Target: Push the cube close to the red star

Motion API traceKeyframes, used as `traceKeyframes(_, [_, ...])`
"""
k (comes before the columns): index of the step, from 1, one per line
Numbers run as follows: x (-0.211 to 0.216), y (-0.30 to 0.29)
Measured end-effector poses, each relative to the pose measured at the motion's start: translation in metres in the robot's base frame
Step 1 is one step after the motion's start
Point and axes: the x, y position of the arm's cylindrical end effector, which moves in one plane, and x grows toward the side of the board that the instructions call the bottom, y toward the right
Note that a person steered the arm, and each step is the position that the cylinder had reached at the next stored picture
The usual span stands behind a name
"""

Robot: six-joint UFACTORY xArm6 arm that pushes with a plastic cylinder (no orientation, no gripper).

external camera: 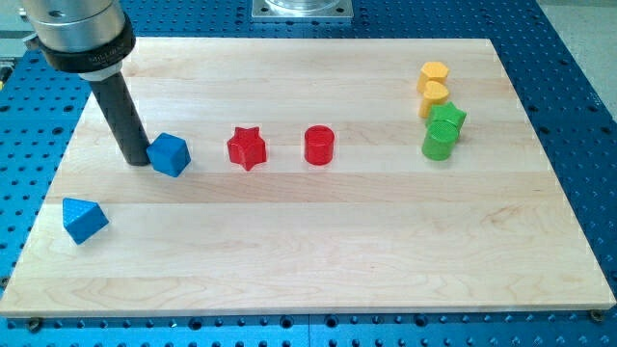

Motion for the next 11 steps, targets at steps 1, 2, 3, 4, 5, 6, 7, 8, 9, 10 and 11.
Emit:
traceKeyframes(1, [0.0,0.003])
traceKeyframes(2, [0.0,0.024])
traceKeyframes(3, [-0.001,0.04])
traceKeyframes(4, [0.001,0.013])
traceKeyframes(5, [0.038,0.003])
traceKeyframes(6, [0.039,0.024])
traceKeyframes(7, [0.039,0.053])
traceKeyframes(8, [0.039,0.076])
traceKeyframes(9, [0.037,0.085])
traceKeyframes(10, [0.035,0.085])
traceKeyframes(11, [0.035,0.085])
